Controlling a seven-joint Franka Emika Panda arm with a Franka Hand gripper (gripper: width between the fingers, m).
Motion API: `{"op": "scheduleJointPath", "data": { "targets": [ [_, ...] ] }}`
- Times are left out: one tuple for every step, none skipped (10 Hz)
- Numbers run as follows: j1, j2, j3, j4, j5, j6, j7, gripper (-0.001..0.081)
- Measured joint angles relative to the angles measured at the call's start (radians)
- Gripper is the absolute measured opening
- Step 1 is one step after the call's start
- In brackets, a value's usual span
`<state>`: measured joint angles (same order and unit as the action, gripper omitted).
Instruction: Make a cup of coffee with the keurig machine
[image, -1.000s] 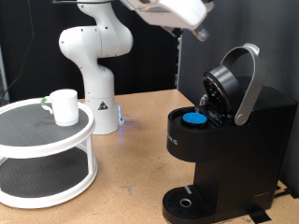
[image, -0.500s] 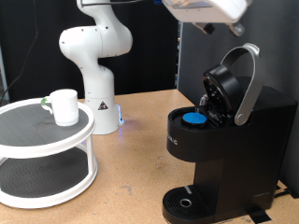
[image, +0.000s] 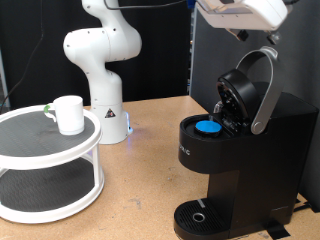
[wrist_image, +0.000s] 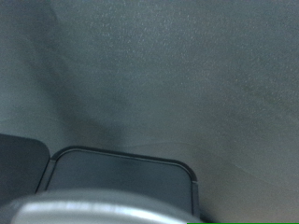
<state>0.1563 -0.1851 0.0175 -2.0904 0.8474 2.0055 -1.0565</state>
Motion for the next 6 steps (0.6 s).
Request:
{"op": "scheduleJointPath", "data": {
  "targets": [
    [0.003, 0.0, 0.015, -0.003, 0.0, 0.021, 0.017, 0.0806],
    [0.006, 0.001, 0.028, -0.003, 0.0, 0.032, 0.025, 0.0806],
    [0.008, 0.001, 0.038, -0.004, 0.004, 0.041, 0.028, 0.0682],
    [0.009, 0.001, 0.046, -0.004, 0.009, 0.046, 0.028, 0.0682],
    [0.009, 0.001, 0.052, -0.005, 0.013, 0.048, 0.029, 0.0539],
    [0.009, 0.001, 0.055, -0.006, 0.017, 0.049, 0.029, 0.0539]
  ]
}}
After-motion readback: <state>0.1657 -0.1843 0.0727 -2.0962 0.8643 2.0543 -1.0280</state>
